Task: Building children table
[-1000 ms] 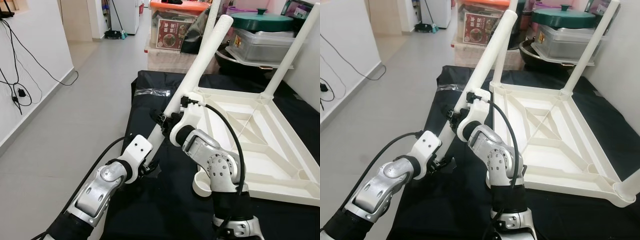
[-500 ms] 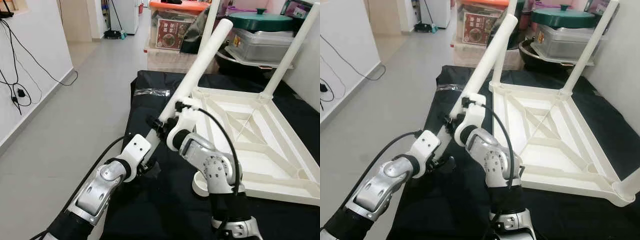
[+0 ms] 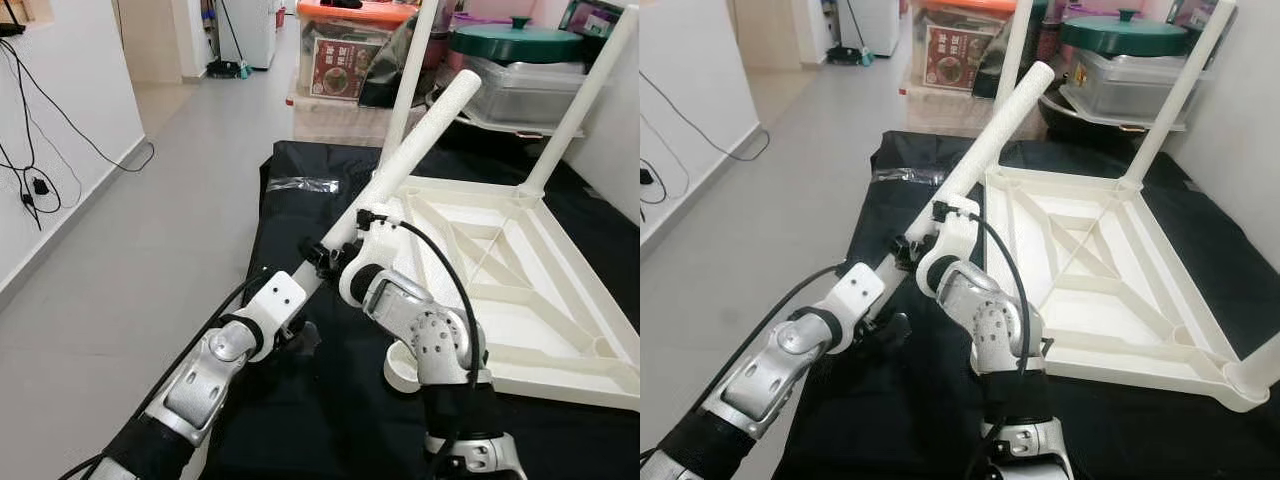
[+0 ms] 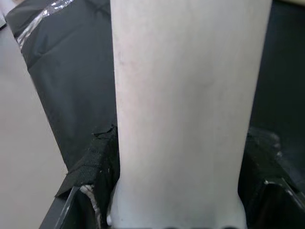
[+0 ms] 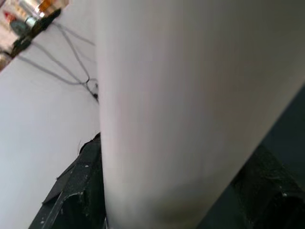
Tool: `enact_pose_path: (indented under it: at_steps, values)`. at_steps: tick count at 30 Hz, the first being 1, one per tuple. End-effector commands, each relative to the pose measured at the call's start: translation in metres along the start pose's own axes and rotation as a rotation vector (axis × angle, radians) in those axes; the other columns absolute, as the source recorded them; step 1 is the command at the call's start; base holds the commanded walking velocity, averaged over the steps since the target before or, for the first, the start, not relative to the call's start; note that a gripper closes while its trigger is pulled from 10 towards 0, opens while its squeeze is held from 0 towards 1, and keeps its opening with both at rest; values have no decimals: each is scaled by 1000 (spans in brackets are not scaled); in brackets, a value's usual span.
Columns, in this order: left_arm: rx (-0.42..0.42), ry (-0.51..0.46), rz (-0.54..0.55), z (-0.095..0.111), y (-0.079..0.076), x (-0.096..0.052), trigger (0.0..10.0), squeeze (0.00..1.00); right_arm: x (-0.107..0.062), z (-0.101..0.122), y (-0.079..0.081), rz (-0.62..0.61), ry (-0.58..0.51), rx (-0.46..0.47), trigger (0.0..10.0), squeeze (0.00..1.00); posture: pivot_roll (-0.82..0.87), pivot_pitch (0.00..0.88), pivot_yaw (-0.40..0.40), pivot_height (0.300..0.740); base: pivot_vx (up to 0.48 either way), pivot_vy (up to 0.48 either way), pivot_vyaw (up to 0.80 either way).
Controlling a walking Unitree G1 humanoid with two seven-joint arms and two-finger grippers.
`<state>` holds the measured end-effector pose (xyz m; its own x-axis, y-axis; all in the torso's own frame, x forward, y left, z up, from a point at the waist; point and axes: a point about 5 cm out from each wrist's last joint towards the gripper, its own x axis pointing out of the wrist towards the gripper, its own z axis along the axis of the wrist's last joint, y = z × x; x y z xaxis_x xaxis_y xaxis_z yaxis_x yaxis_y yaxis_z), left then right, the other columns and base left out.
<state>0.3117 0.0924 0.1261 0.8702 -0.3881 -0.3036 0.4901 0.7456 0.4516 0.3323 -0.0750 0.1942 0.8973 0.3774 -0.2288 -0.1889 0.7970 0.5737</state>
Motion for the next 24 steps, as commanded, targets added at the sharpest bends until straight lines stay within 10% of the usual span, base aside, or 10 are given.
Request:
enact_pose_path:
  at_steps: [1, 24]
  values:
    - [22, -7, 58, 2, 6, 2, 10000, 0, 8, -7, 22, 14, 18, 161, 10000, 0, -37, 0, -71, 740, 0, 0, 0]
    - [186, 0, 36, 28, -3, 26, 10000, 0, 9, -17, 38, -40, 113, 343, 9647, 0, -42, 0, -70, 740, 0, 0, 0]
